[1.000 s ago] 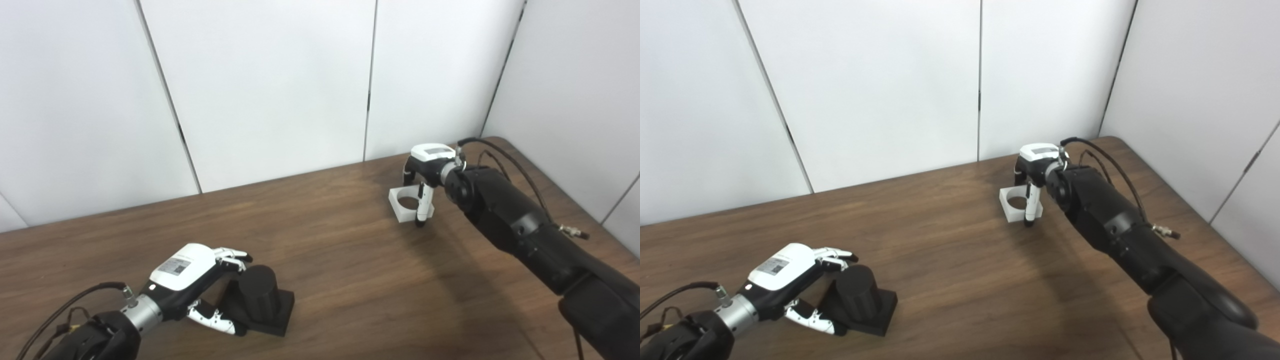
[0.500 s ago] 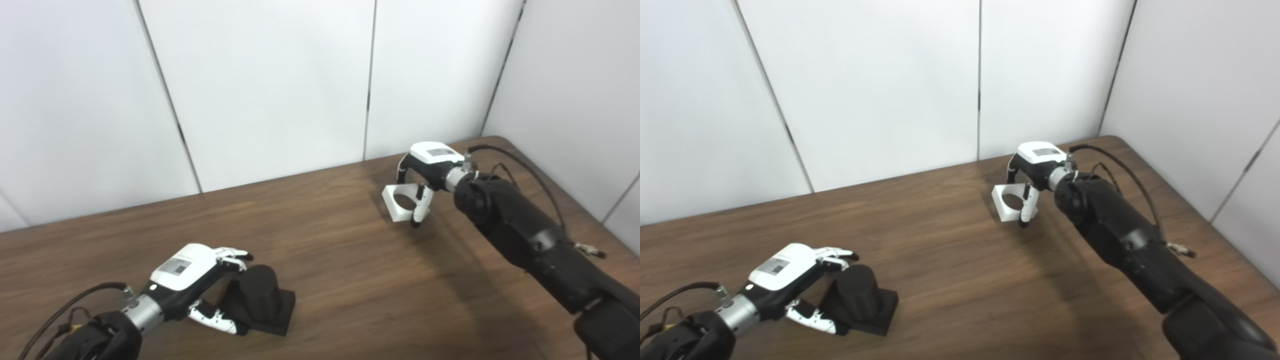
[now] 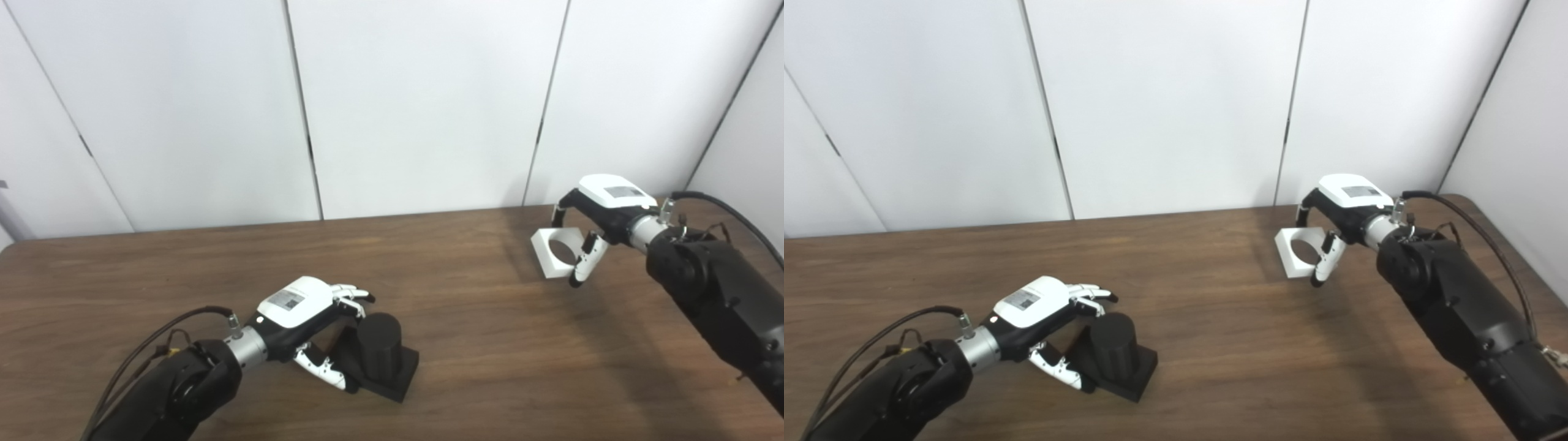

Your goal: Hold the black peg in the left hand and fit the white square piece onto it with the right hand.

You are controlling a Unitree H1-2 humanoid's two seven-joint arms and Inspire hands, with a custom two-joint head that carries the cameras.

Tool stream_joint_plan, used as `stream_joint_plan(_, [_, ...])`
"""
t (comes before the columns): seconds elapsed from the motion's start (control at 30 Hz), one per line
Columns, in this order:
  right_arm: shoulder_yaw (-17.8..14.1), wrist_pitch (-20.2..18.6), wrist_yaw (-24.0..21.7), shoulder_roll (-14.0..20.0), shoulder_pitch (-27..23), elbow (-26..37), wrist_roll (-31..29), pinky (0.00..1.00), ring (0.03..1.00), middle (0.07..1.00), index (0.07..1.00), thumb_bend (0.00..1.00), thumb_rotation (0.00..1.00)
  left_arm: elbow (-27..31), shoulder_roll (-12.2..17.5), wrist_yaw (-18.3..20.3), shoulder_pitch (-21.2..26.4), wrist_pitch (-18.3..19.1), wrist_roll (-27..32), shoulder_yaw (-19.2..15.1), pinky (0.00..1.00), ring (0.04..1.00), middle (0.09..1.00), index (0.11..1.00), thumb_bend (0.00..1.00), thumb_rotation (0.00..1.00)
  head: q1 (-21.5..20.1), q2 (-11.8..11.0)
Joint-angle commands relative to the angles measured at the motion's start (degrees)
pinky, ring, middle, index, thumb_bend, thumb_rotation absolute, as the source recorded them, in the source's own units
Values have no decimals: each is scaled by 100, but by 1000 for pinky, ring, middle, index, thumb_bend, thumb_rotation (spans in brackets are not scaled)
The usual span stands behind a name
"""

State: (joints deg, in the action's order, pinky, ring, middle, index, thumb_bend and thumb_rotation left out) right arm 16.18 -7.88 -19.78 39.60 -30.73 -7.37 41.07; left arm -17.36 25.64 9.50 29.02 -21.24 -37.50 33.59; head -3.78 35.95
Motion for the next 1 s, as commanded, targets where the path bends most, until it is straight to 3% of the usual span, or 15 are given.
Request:
stream_joint_plan(0.0, [-110, 209, 7, 160, -271, 252, -28, 761, 846, 770, 480, 521, 128, -246, 16, 361, -215, 66, -534, 312, 815, 895, 883, 489, 523, 71, 51, 31])
stream_joint_plan(0.2, [-152, 478, -145, 173, -285, 732, -107, 717, 832, 761, 479, 520, 131, -288, -79, 338, -187, 135, -551, 322, 816, 892, 886, 489, 523, 72, 217, 70])
stream_joint_plan(0.53, [-254, 549, -607, 53, -267, 1631, -344, 688, 821, 764, 479, 521, 131, -282, -199, 404, -172, 227, -530, 306, 834, 908, 890, 488, 522, 74, 358, 126])
stream_joint_plan(0.73, [-181, 511, -789, -173, -322, 1956, -317, 708, 810, 763, 479, 520, 133, -289, -212, 396, -163, 239, -529, 306, 826, 907, 888, 488, 522, 75, 373, 151])
stream_joint_plan(0.97, [-55, 776, -973, -444, -400, 2081, -383, 709, 815, 770, 479, 520, 134, -285, -249, 467, -146, 328, -511, 306, 838, 915, 893, 488, 522, 75, 414, 169])
